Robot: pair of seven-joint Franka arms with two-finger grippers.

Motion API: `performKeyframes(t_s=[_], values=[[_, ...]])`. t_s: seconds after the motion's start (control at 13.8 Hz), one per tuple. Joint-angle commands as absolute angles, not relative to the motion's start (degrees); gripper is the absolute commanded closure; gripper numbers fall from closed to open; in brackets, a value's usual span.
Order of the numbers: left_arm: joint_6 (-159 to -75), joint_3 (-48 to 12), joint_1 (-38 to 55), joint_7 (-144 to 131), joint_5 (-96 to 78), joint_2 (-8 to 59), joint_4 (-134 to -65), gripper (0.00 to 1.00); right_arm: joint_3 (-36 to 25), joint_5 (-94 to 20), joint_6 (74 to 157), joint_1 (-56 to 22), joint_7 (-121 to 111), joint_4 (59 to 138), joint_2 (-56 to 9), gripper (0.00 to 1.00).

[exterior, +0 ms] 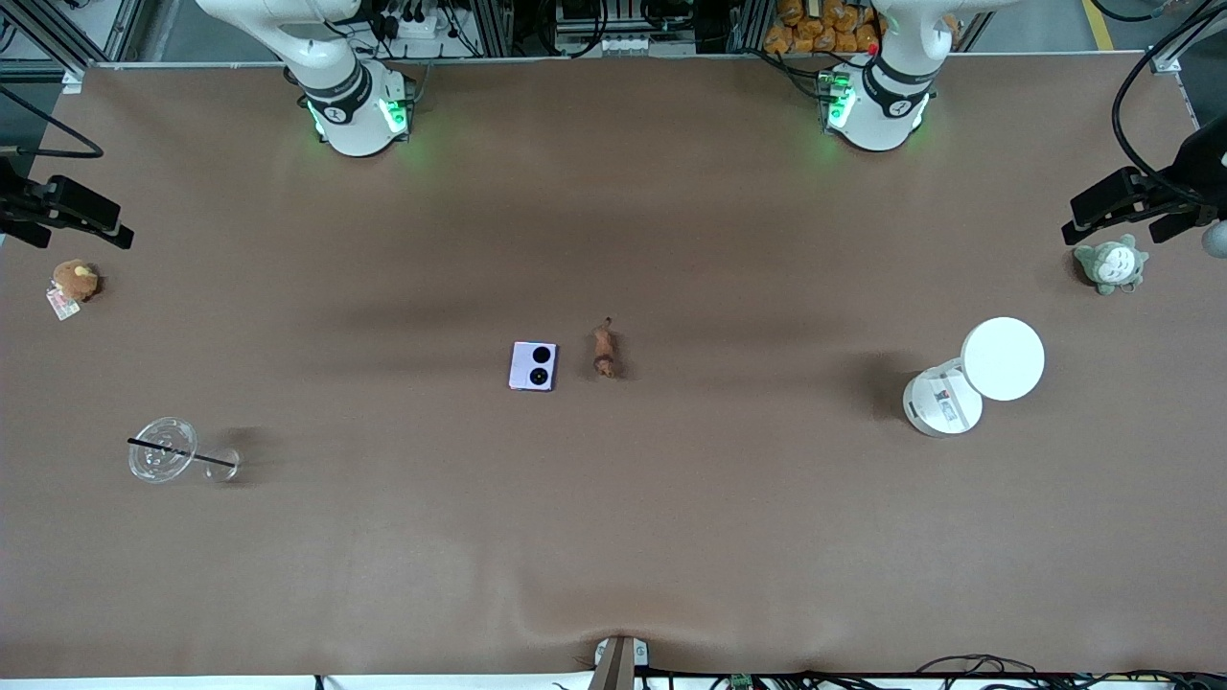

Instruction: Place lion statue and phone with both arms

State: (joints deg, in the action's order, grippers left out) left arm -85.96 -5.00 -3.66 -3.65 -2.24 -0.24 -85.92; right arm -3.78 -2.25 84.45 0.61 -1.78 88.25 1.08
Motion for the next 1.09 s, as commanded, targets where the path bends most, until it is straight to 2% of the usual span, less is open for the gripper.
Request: performKeyframes(t_s=[0.0, 0.65, 0.87, 1.02], values=[[-85.61, -5.19, -3.96, -2.72, -2.02, -0.26, -85.69, 0.00, -3.60, -2.02, 83.67, 0.88, -1.85, 87.89, 1.49, 0.00], [-84.30, -5.36, -3.25, -2.72, -2.55, 2.11, -88.14, 0.00, -3.60, -1.93, 83.76, 0.88, -1.93, 87.89, 1.49, 0.00], [-83.76, -7.29, -0.71, -3.51, 5.25, 4.48, -87.89, 0.00, -3.60, -1.93, 83.67, 1.58, -2.02, 87.72, 1.49, 0.00], [-84.37, -7.56, -0.18, -3.86, 4.66, 6.23, -87.28, 0.00, -3.60, -2.80, 83.67, 3.77, -1.85, 87.36, 1.23, 0.00]])
